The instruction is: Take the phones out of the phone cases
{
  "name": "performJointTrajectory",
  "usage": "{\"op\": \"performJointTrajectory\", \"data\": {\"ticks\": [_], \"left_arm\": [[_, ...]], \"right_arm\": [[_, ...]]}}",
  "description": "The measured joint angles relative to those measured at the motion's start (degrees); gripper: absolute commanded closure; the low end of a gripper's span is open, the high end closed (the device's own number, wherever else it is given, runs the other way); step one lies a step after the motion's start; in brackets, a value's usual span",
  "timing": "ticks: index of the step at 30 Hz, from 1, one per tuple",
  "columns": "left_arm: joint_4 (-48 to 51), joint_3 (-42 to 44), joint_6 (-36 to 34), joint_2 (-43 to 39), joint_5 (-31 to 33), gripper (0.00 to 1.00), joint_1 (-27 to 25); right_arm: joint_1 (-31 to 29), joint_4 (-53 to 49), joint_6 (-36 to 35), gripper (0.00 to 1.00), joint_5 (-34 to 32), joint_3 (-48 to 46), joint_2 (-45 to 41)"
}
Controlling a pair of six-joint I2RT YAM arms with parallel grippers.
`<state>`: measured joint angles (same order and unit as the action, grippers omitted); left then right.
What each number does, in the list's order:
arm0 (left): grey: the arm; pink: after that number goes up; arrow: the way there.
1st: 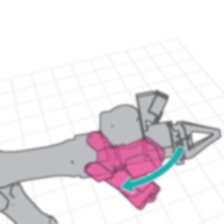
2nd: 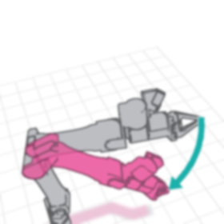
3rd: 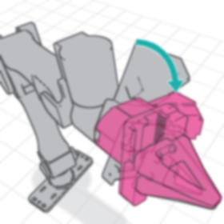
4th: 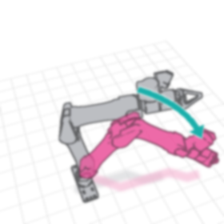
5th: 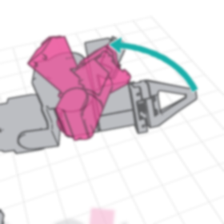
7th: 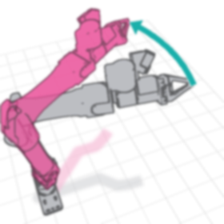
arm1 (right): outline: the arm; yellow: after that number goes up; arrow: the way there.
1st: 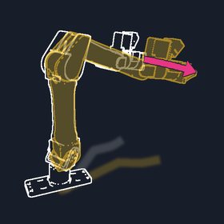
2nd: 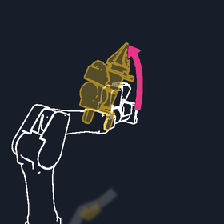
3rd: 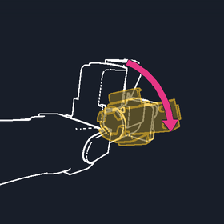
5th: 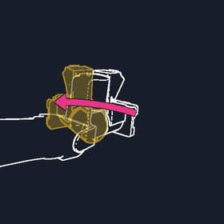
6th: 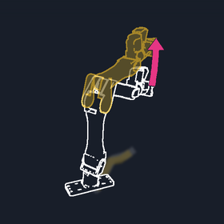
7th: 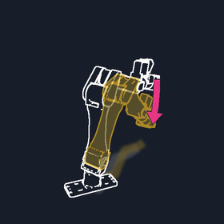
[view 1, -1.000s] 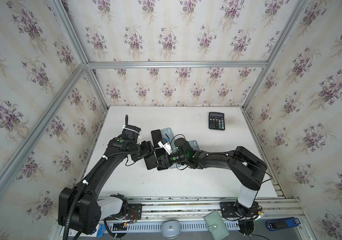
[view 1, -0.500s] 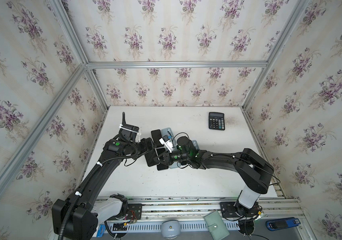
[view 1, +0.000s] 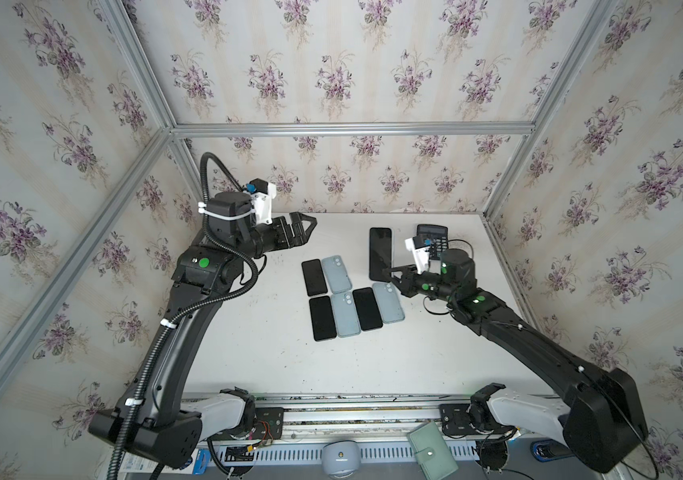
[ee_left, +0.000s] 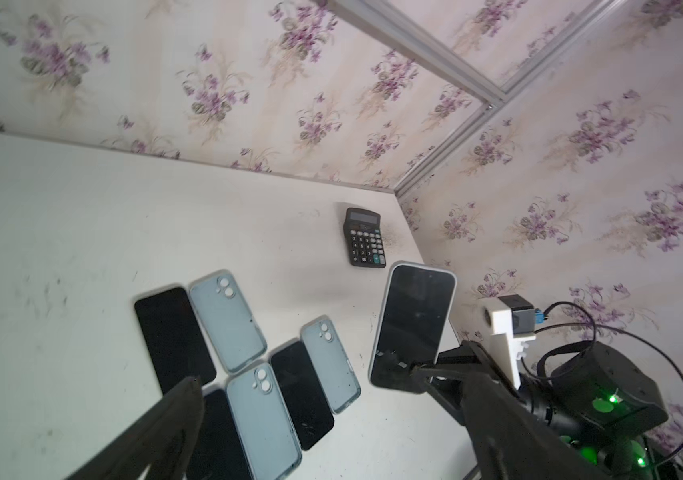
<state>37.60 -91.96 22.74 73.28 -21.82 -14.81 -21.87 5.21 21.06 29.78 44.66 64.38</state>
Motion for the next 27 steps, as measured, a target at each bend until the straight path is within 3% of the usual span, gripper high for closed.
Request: {"op": "performJointTrajectory", "data": {"ticks": [4,8,12,20,27], "left_arm": [[0.1,-5.9,-9.2,3.0,-8.0,0.00,-1.2],[0.1,-8.0,-19.2,3.1,-17.3,0.00,-2.9],[1.2,-6.7,-27.0,2.2,-23.1,0.00,-4.7],[3.8,-2.1,-32.8,1.7,-25.7,0.00,-6.0],[6.7,-1.6,-36.0,3.0,-26.6,0.01,-6.8]], "right_arm": [[5.3,2.1,-8.8,1.00,4.2,-3.2,-5.8],[7.0,6.1,-13.8,1.00,13.7,-2.4,-4.1],[7.0,10.3,-14.6,1.00,21.3,-0.8,-1.3],[2.3,9.1,-19.7,1.00,28.2,1.7,-0.3],[-1.2,3.8,-24.5,1.00,28.3,1.8,-0.6]]}}
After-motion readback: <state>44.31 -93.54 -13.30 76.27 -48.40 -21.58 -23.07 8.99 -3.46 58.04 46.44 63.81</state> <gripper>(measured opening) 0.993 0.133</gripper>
